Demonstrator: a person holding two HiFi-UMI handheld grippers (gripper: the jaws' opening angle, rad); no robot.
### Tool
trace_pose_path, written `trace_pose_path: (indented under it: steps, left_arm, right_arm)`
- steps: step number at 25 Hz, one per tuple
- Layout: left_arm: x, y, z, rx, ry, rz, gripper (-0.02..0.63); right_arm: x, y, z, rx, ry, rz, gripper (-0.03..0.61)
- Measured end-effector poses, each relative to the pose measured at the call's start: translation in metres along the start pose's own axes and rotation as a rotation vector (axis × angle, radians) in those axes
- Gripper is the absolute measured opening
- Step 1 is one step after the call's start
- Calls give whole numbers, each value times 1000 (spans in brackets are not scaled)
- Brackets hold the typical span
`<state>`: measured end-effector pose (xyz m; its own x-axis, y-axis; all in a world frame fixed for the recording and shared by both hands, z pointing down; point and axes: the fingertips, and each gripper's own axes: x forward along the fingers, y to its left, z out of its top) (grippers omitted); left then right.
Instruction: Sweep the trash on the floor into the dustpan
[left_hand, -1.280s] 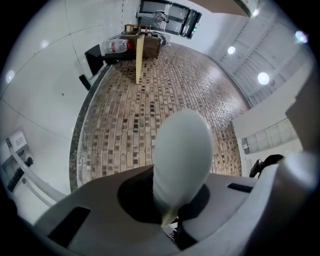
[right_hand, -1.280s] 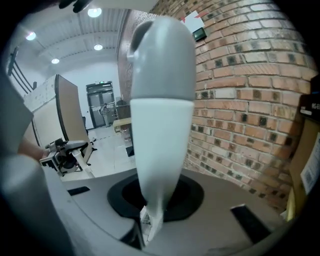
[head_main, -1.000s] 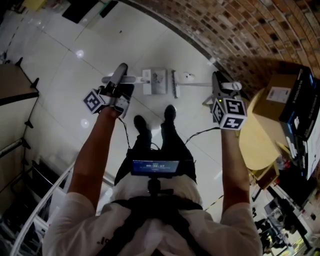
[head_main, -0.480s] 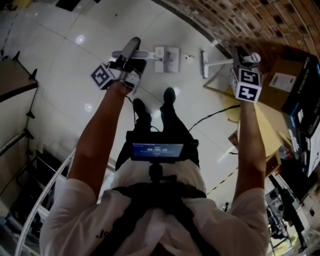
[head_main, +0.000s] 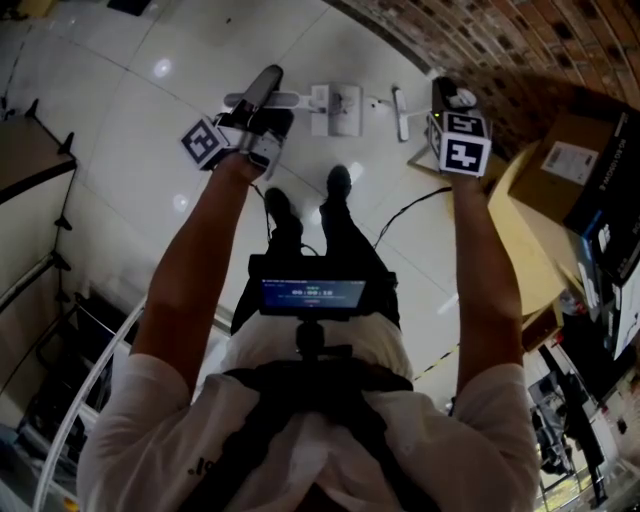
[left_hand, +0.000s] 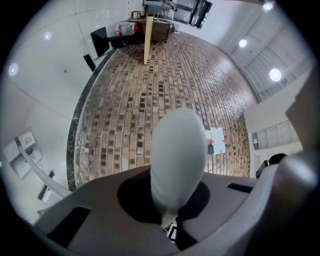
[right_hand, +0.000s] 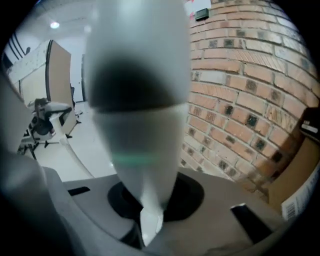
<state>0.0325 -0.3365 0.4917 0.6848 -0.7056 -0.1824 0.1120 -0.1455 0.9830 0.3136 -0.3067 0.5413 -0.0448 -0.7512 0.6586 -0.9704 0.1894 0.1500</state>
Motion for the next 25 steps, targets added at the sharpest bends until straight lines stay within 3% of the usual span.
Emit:
trace_pose_path:
  steps: [3, 13, 21, 25]
  left_arm:
    - [-2, 0, -2, -3, 1, 1, 0]
    - [-7, 2, -8, -16, 3, 2, 0]
    - [-28, 3, -1, -31, -29, 2, 0]
    - [-44, 6, 3, -40, -58, 14, 0]
  right_arm:
    - [1, 12, 9, 82, -29, 32, 32]
    - [-16, 39, 23, 220, -105, 124, 32]
    - [-44, 72, 33, 175, -147, 211, 34]
    - [-64, 70, 37, 130, -172, 206, 34]
